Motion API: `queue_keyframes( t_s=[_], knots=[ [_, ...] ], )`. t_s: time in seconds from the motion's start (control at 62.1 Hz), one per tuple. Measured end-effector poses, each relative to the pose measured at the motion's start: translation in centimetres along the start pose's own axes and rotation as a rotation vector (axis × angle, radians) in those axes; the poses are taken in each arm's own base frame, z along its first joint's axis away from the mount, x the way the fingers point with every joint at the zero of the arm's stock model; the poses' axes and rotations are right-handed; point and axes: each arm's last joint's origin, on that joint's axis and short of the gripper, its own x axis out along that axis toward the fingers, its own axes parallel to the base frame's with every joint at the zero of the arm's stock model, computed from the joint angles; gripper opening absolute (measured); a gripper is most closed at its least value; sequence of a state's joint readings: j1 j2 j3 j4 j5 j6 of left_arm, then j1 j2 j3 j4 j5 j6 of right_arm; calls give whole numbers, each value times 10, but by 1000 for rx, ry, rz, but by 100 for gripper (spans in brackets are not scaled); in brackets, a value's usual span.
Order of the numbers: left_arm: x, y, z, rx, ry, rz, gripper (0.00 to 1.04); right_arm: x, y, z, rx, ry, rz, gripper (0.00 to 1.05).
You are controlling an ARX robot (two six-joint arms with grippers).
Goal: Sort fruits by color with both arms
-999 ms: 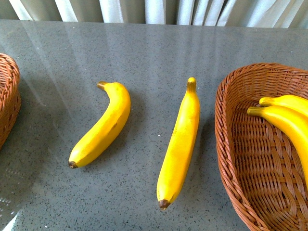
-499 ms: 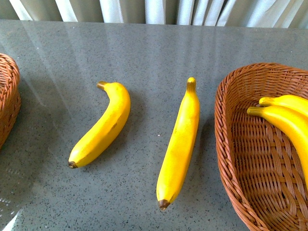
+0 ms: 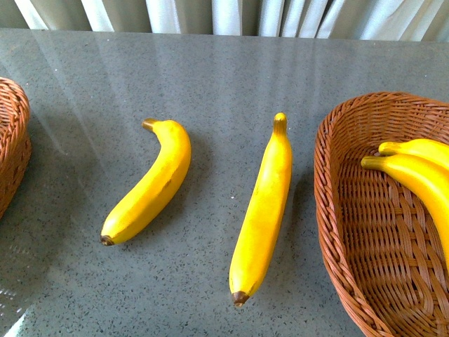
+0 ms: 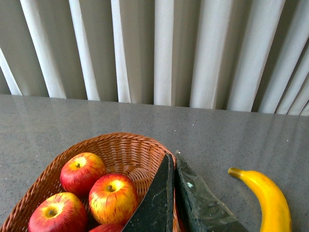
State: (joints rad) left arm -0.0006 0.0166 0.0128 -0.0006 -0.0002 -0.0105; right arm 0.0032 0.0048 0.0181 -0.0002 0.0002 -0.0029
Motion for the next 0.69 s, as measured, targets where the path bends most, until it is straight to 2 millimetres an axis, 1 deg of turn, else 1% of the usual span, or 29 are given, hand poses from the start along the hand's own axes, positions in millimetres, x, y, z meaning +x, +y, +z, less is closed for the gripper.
queue_keyframes(
  t_s=[0.081,0.113,0.161,0.177,0.258,0.306,0.419,0.467,0.548,0.596,0.612,0.693],
  knots=[
    [0,0,0,-1,0,0,2,0,0,0,0,0,0,96],
    [0,0,0,0,0,0,7,0,0,0,0,0,0,96],
    [0,0,0,0,0,0,18,0,0,0,0,0,0,96],
    [0,0,0,0,0,0,20,0,0,0,0,0,0,96],
    [0,0,0,0,0,0,39,0,0,0,0,0,0,96],
    [0,0,0,0,0,0,46,0,0,0,0,0,0,96],
    [0,0,0,0,0,0,68,0,0,0,0,0,0,96],
    [0,0,0,0,0,0,75,0,0,0,0,0,0,96],
    [0,0,0,0,0,0,91,0,0,0,0,0,0,96],
    [0,0,0,0,0,0,97,0,0,0,0,0,0,96],
    [0,0,0,2,0,0,97,0,0,0,0,0,0,96],
    [0,0,0,2,0,0,95,0,0,0,0,0,0,96]
  ],
)
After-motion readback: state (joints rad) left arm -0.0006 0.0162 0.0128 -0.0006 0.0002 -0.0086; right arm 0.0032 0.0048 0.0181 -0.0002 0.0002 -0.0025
